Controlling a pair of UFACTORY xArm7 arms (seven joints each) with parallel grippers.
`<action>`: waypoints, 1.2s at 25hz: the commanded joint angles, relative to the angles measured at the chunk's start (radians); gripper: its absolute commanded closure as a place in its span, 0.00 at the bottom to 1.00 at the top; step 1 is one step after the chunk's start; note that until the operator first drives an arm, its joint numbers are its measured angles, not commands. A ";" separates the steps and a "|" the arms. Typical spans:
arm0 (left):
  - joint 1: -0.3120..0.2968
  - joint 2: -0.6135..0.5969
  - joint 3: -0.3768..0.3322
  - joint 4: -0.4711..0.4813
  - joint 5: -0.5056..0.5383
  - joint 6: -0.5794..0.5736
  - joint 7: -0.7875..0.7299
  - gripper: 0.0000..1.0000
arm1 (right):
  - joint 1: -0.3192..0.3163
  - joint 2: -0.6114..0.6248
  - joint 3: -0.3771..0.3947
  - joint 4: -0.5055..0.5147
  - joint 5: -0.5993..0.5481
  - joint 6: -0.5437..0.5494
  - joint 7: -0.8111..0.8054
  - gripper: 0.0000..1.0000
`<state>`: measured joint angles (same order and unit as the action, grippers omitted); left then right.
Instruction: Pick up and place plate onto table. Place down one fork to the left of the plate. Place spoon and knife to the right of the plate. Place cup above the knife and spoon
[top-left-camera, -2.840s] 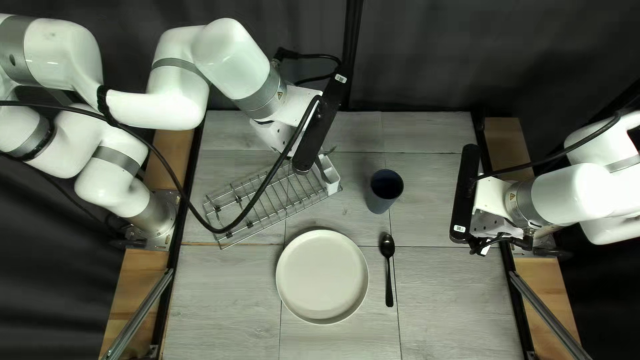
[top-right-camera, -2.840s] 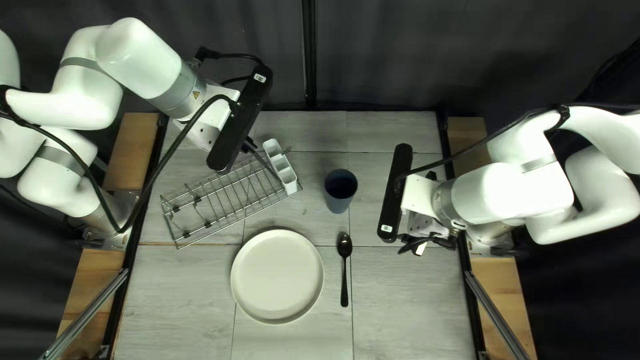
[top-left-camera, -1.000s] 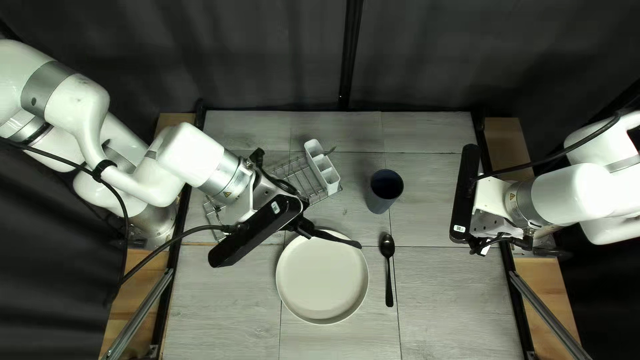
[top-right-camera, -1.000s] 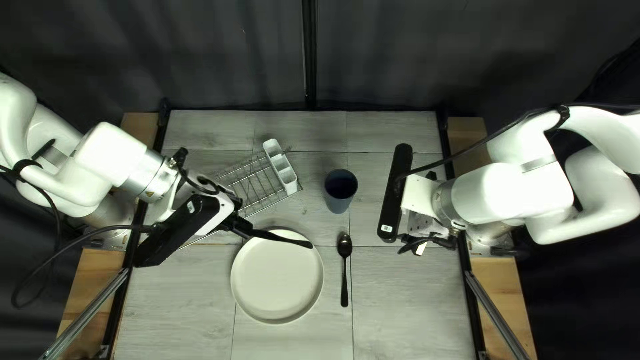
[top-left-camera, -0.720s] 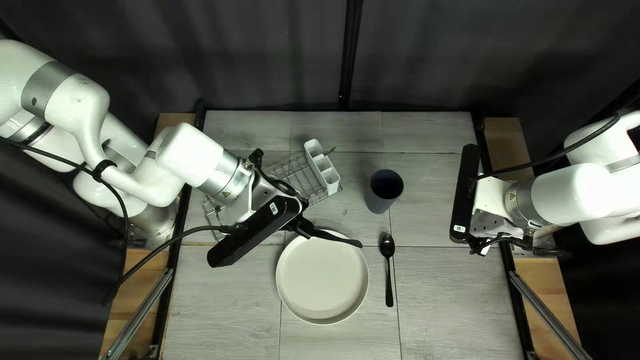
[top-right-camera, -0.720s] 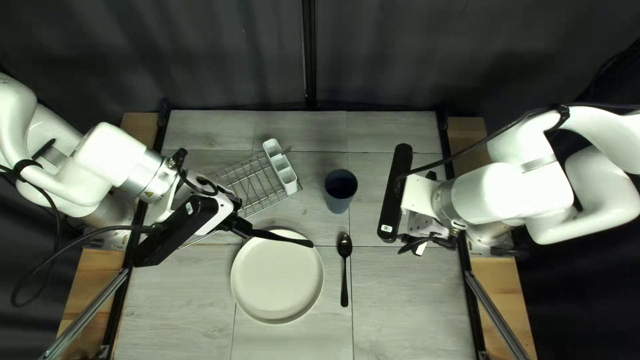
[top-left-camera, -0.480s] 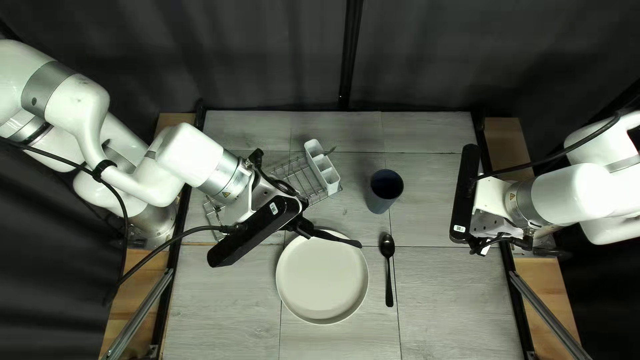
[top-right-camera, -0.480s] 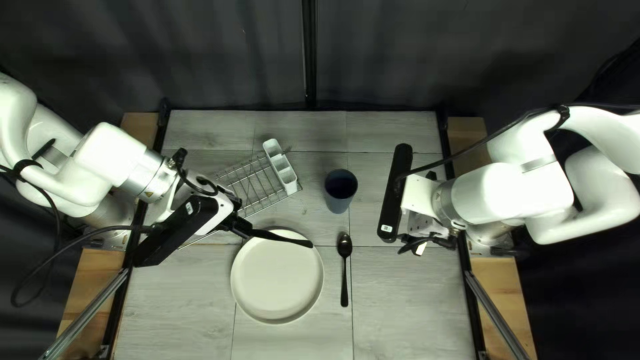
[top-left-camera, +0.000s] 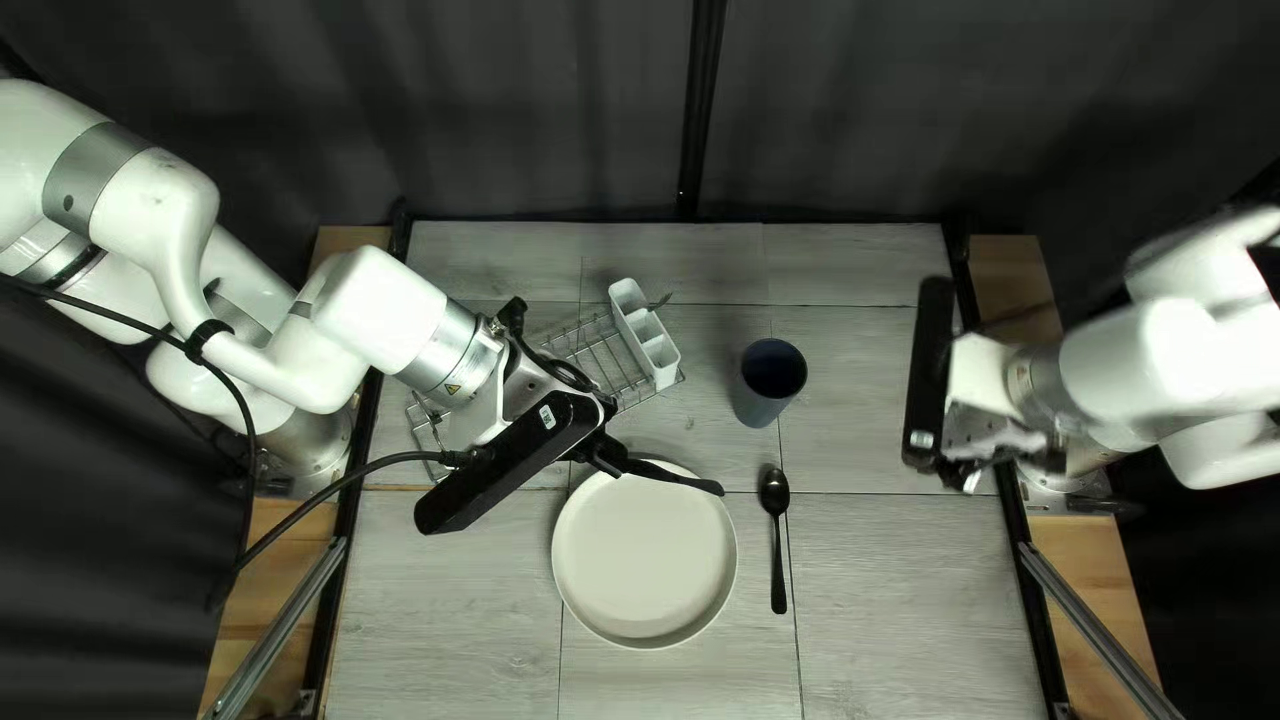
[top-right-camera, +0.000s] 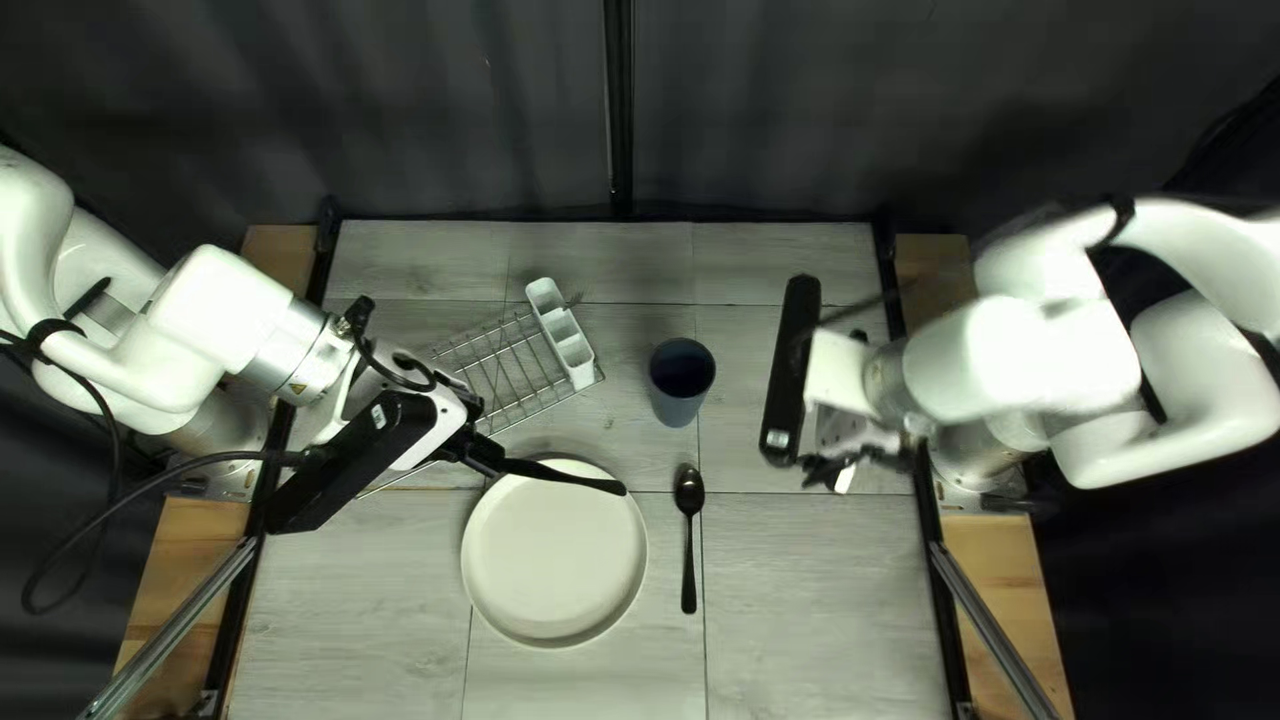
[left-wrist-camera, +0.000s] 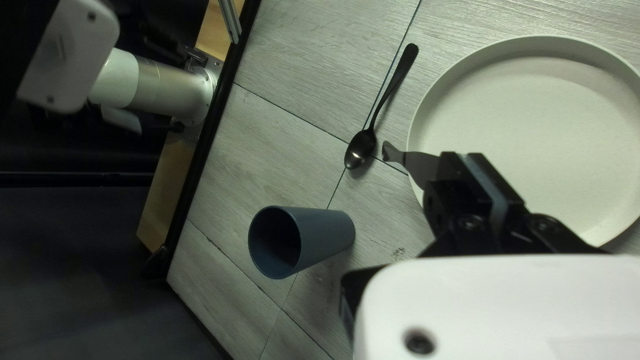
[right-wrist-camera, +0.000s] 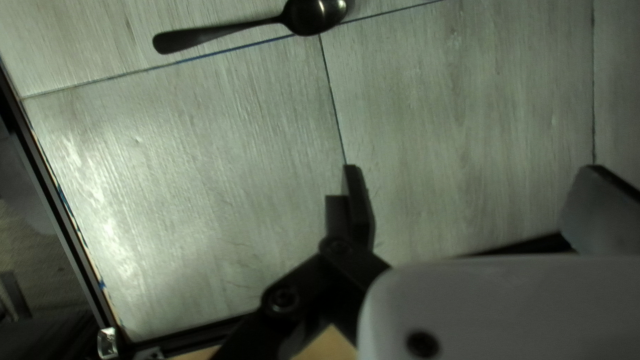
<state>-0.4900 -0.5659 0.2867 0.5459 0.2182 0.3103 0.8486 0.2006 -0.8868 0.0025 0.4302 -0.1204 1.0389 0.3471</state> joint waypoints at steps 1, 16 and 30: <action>0.000 0.000 0.000 0.000 0.000 0.000 0.000 1.00 | 0.036 -0.018 -0.092 -0.087 0.011 -0.148 -0.122 0.00; 0.000 0.000 0.000 0.000 0.000 0.000 0.000 1.00 | 0.163 0.383 -0.298 -0.074 0.070 -0.726 -0.322 0.00; 0.000 0.000 0.000 0.000 0.000 0.000 0.000 1.00 | 0.604 0.608 -0.679 0.042 0.333 -0.990 -0.650 0.00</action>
<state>-0.4900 -0.5659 0.2867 0.5459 0.2182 0.3103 0.8486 0.6339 -0.3238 -0.5223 0.4460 0.1169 0.1291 -0.1799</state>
